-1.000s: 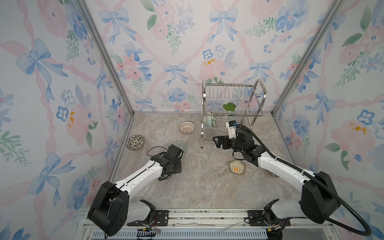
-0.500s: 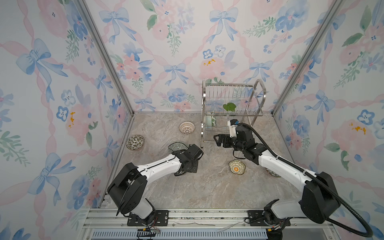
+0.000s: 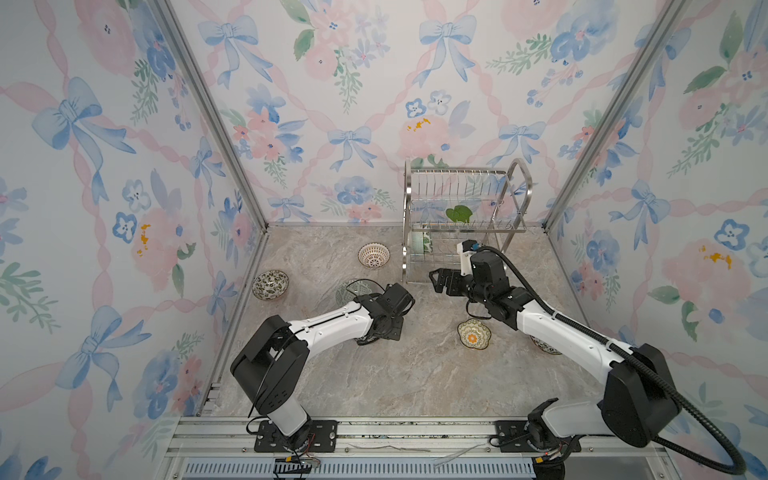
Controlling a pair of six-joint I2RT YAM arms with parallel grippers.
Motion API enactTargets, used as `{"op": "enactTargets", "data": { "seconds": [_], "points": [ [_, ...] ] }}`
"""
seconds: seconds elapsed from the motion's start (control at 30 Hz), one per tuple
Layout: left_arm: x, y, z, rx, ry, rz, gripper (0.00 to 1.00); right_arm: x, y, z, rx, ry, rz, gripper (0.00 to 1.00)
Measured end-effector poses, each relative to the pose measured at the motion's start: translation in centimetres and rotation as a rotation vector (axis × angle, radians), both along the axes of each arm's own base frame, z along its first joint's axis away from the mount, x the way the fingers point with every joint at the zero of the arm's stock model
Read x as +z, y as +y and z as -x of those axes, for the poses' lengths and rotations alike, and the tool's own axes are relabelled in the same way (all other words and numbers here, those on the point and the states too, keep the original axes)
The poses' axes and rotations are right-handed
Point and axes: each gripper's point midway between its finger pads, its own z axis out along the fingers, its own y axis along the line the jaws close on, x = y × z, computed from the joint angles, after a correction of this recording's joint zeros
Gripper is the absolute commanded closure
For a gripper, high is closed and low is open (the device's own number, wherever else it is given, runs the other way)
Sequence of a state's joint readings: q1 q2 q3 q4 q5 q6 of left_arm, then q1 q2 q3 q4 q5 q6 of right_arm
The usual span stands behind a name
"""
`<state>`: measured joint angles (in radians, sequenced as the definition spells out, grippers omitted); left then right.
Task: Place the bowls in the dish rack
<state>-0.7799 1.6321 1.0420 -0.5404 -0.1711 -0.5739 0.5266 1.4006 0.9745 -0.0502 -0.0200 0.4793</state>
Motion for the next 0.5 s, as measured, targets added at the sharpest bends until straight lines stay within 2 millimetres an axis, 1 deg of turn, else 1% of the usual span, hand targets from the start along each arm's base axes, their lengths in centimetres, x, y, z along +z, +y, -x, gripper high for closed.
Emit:
{"op": "enactTargets", "data": {
  "seconds": [0.13,0.23,0.4,0.5],
  "points": [
    [0.1,-0.7,-0.3,-0.014,0.006,0.01,1.0,-0.5,-0.4,0.2,-0.007,0.003,0.012,0.03],
    [0.1,-1.9,-0.8,-0.028,0.009,0.021,1.0,-0.7,-0.8,0.5,-0.008,0.005,0.02,0.03],
    [0.2,-4.8,-1.6,-0.065,0.003,0.035,1.0,-0.1,-2.4,0.2,-0.039,-0.006,0.011,0.04],
    [0.2,-5.8,-1.9,-0.077,-0.002,0.04,1.0,0.5,-3.6,0.1,-0.063,-0.021,0.006,0.04]
  ]
}}
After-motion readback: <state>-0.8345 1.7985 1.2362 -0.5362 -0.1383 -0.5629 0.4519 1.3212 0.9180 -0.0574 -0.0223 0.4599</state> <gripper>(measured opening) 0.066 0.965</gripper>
